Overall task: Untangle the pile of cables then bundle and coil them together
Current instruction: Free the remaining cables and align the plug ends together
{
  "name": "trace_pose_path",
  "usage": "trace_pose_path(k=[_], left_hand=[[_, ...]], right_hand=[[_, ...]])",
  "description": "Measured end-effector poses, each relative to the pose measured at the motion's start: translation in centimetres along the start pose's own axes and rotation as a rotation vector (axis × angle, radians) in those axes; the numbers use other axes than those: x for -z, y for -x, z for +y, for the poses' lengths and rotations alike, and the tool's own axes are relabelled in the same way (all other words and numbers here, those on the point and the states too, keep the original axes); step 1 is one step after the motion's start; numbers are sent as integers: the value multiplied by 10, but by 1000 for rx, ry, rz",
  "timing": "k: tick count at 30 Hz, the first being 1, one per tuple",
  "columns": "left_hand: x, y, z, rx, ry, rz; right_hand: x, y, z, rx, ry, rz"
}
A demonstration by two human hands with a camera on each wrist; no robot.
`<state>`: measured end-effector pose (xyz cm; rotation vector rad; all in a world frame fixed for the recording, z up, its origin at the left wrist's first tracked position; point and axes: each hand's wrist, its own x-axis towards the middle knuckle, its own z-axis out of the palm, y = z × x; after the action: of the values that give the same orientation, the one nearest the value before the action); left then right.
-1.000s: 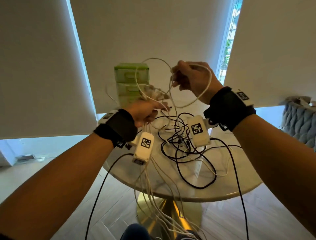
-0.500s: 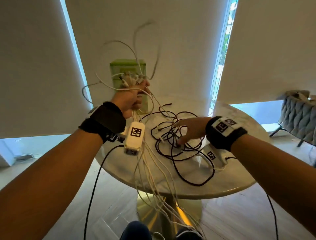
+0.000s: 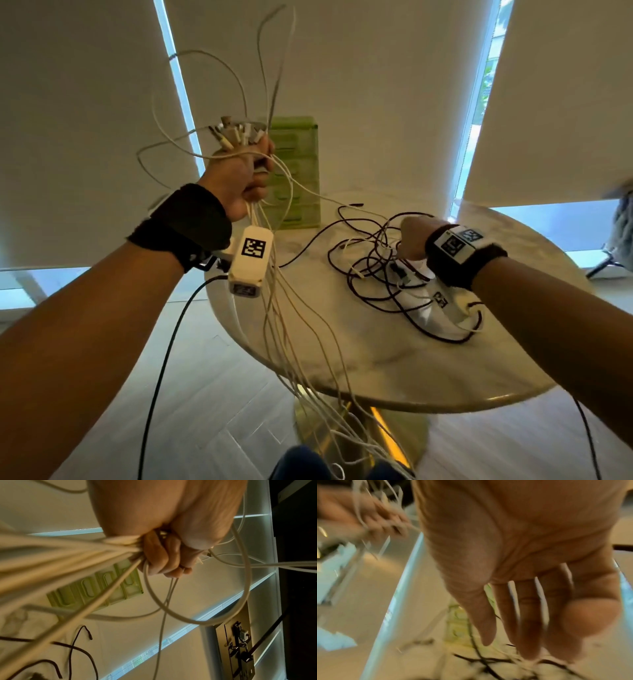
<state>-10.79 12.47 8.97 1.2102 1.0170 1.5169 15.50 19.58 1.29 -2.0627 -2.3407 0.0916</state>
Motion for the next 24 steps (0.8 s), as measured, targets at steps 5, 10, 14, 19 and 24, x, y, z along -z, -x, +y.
trace_pose_path(k=[5, 10, 14, 19, 24], left_hand=[[-15, -2, -5, 21, -1, -44], [-14, -1, -5, 47, 26, -78], [-9, 0, -3, 84, -7, -88], [-26, 5, -19, 81, -254, -58], [-63, 15, -45, 21, -467, -192]], right_hand=[[10, 6, -36, 113, -489, 26], [27, 2, -27, 56, -373, 249], [44, 6, -11, -26, -228, 394], [65, 21, -10, 270, -844, 133], [82, 47, -26, 558, -1172, 70]])
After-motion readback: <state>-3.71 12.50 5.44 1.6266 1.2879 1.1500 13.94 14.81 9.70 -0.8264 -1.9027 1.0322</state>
